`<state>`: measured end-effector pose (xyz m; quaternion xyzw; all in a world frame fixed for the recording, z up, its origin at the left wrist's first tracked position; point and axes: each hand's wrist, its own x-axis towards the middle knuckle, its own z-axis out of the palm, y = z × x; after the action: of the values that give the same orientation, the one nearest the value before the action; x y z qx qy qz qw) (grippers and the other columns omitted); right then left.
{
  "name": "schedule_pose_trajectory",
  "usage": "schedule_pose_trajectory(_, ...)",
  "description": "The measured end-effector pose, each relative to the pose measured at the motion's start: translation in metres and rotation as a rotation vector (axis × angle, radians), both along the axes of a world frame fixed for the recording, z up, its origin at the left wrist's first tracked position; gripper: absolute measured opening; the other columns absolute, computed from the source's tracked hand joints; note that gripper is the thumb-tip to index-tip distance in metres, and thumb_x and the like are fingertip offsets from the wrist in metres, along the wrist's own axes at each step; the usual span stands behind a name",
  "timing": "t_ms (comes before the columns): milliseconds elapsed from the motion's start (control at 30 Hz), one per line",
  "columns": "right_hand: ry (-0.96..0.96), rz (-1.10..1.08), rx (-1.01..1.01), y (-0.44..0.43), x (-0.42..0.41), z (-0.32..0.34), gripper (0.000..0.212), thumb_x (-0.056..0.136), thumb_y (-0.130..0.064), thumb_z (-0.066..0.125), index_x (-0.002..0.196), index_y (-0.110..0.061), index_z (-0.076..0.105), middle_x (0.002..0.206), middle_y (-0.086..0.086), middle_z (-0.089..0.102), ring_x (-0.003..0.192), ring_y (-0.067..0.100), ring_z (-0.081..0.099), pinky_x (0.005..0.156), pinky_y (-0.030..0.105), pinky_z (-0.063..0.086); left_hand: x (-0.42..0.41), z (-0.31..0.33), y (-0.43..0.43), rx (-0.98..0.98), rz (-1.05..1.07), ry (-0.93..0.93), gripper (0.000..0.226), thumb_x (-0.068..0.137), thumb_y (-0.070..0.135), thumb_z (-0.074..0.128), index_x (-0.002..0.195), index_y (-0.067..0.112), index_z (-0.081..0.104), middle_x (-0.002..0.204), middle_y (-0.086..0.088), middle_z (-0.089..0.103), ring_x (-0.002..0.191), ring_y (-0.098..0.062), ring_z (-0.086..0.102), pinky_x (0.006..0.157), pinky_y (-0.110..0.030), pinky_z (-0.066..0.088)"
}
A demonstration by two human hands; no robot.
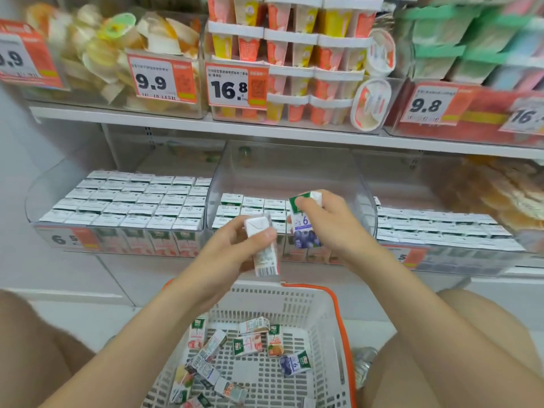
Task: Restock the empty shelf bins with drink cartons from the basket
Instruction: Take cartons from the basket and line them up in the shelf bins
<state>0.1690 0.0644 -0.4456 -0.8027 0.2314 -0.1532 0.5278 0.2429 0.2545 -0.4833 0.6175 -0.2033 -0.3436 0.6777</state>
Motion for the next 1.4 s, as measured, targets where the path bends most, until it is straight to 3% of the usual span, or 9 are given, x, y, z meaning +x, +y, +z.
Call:
schedule_pose_trajectory(100, -0.024, 0.062, -0.068, -0.015, 0.003, 0.014, 0.018, 0.100, -0.035, 0.062, 0.105, -0.020, 0.071, 0.078, 0.008, 0.071, 0.060, 0.018, 0.059, 0.055, 0.028, 0.048, 0.012, 0.011, -0.010, -0.055, -0.050, -0.046, 0.035, 0.095, 0.028, 0.069, 0.123, 0.006, 0.069, 0.120, -0.013, 0.075, 0.112, -0.028, 0.071, 0.101, -0.045, 0.053)
schedule_pose_trajectory(233, -0.038, 0.076, -0.111, -0.022, 0.012, 0.014, 0.016, 0.098, -0.039, 0.063, 0.105, -0.028, 0.072, 0.089, -0.001, 0.077, 0.074, 0.017, 0.070, 0.069, 0.034, 0.058, 0.028, 0.011, -0.025, -0.071, 0.033, 0.027, 0.033, 0.100, 0.015, 0.060, 0.121, -0.010, 0.063, 0.122, -0.032, 0.068, 0.110, -0.040, 0.065, 0.107, -0.067, 0.043)
schedule_pose_trajectory(400, -0.088, 0.064, -0.081, -0.015, 0.018, -0.002, 0.012, 0.101, -0.033, 0.063, 0.112, -0.030, 0.066, 0.100, -0.006, 0.075, 0.092, 0.018, 0.074, 0.085, 0.049, 0.061, 0.033, 0.017, -0.032, -0.010, 0.040, -0.079, 0.027, 0.106, 0.004, 0.047, 0.124, 0.003, 0.068, 0.116, -0.022, 0.074, 0.102, -0.031, 0.071, 0.095, -0.052, 0.055)
schedule_pose_trajectory(667, -0.319, 0.012, -0.347, 0.017, 0.042, -0.013, 0.043, 0.098, -0.025, 0.066, 0.136, -0.034, 0.046, 0.100, -0.011, 0.061, 0.096, 0.019, 0.057, 0.075, 0.031, 0.039, 0.086, 0.052, 0.010, 0.153, 0.258, -0.588, 0.023, 0.100, 0.015, 0.069, 0.119, 0.028, 0.074, 0.109, 0.007, 0.078, 0.105, -0.012, 0.072, 0.091, -0.034, 0.056)
schedule_pose_trajectory(867, -0.512, 0.130, -0.623, 0.066, 0.087, -0.008, 0.060, 0.097, 0.000, 0.062, 0.153, -0.016, 0.046, 0.137, -0.006, 0.057, 0.124, 0.016, 0.048, 0.105, 0.011, 0.031, 0.165, 0.056, 0.070, 0.212, 0.478, -0.578, 0.025, 0.100, 0.003, 0.063, 0.121, 0.017, 0.067, 0.109, -0.003, 0.074, 0.102, -0.020, 0.074, 0.092, -0.043, 0.062)
schedule_pose_trajectory(1000, -0.552, 0.241, -0.770, 0.102, 0.124, -0.009, 0.060, 0.094, 0.007, 0.063, 0.150, -0.008, 0.051, 0.142, 0.004, 0.058, 0.130, 0.023, 0.049, 0.115, 0.024, 0.034, 0.219, 0.049, 0.111, 0.583, 0.547, -0.943, 0.033, 0.097, 0.002, 0.059, 0.124, 0.021, 0.058, 0.116, 0.004, 0.061, 0.104, -0.022, 0.059, 0.088, -0.036, 0.047)
schedule_pose_trajectory(1100, -0.457, 0.310, -0.768, 0.128, 0.154, -0.011, 0.058, 0.093, 0.005, 0.065, 0.148, -0.011, 0.053, 0.142, 0.001, 0.060, 0.131, 0.022, 0.049, 0.114, 0.026, 0.037, 0.259, 0.043, 0.139, 0.864, 0.350, -1.286, 0.063, 0.086, -0.018, 0.047, 0.136, 0.021, 0.041, 0.128, -0.006, 0.048, 0.097, -0.039, 0.059, 0.085, -0.050, 0.051)
schedule_pose_trajectory(1233, -0.301, 0.343, -0.746, 0.151, 0.187, -0.017, 0.057, 0.095, -0.001, 0.063, 0.148, -0.019, 0.052, 0.144, -0.005, 0.059, 0.131, 0.017, 0.047, 0.108, 0.026, 0.038, 0.298, 0.026, 0.158, 1.091, 0.281, -1.361, 0.079, 0.073, -0.030, 0.040, 0.134, 0.020, 0.035, 0.125, -0.008, 0.042, 0.066, -0.040, 0.056, 0.061, -0.058, 0.051)
schedule_pose_trajectory(1400, -0.243, 0.308, -0.768, 0.163, 0.216, -0.028, 0.052, 0.096, -0.007, 0.064, 0.144, -0.025, 0.054, 0.136, -0.010, 0.063, 0.119, 0.015, 0.051, 0.094, 0.022, 0.038, 0.323, 0.014, 0.153, 1.137, 0.322, -1.341, 0.076, 0.076, -0.028, 0.045, 0.142, 0.008, 0.040, 0.130, -0.016, 0.046, 0.088, -0.046, 0.063, 0.072, -0.052, 0.048)
